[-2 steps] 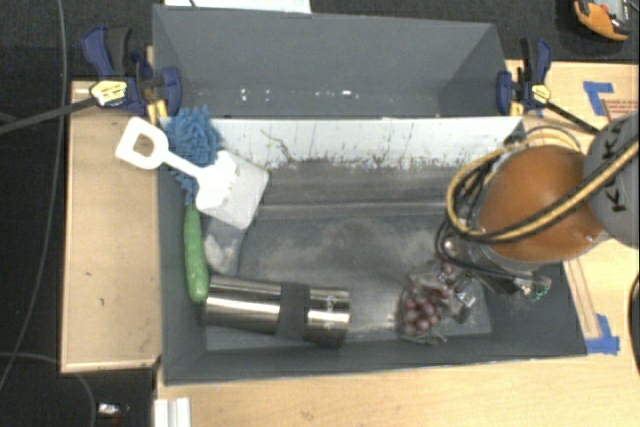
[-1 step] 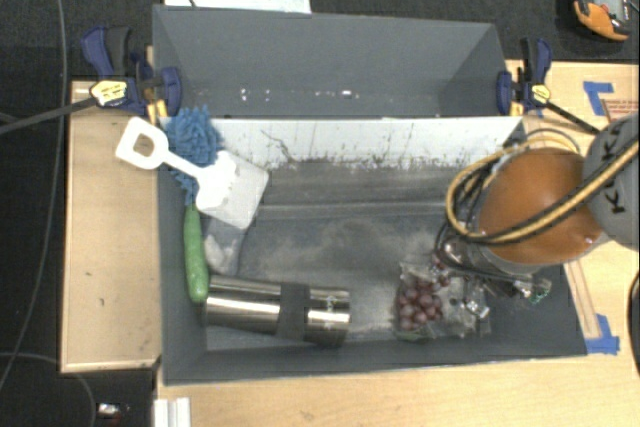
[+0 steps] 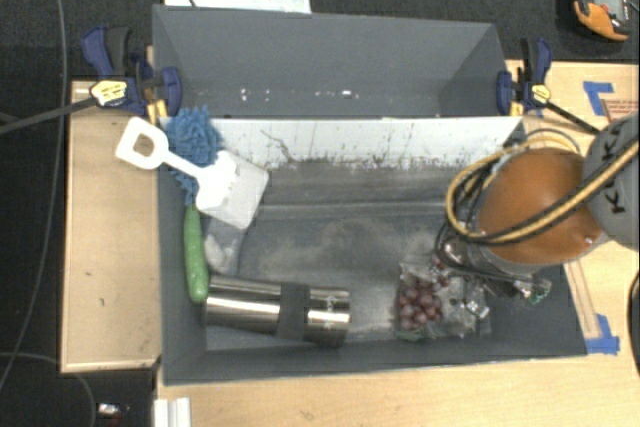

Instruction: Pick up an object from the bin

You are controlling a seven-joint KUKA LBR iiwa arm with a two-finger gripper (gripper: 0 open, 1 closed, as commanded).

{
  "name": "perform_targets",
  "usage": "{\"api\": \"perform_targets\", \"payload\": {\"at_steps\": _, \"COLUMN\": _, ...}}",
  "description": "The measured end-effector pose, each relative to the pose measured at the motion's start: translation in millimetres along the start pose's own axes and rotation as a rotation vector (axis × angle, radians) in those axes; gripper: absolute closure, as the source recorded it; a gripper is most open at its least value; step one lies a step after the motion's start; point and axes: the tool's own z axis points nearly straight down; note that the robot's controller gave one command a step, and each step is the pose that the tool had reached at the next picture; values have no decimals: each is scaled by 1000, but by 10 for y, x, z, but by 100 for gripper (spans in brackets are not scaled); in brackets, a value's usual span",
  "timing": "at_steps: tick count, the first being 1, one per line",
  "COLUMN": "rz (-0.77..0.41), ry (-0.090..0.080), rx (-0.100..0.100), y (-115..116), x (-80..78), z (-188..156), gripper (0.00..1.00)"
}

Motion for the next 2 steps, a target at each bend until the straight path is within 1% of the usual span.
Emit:
{"api": "perform_targets", "payload": {"at_steps": 1, "rz": -247, "ry": -4, "rx": 2, "y": -38, "x": -176, "z": 0, "gripper": 100}}
{"api": "perform_targets", "payload": {"at_steps": 2, "rz": -246, "ry": -4, "rx": 2, "y": -38, "x": -176, "z": 0, "gripper": 100}}
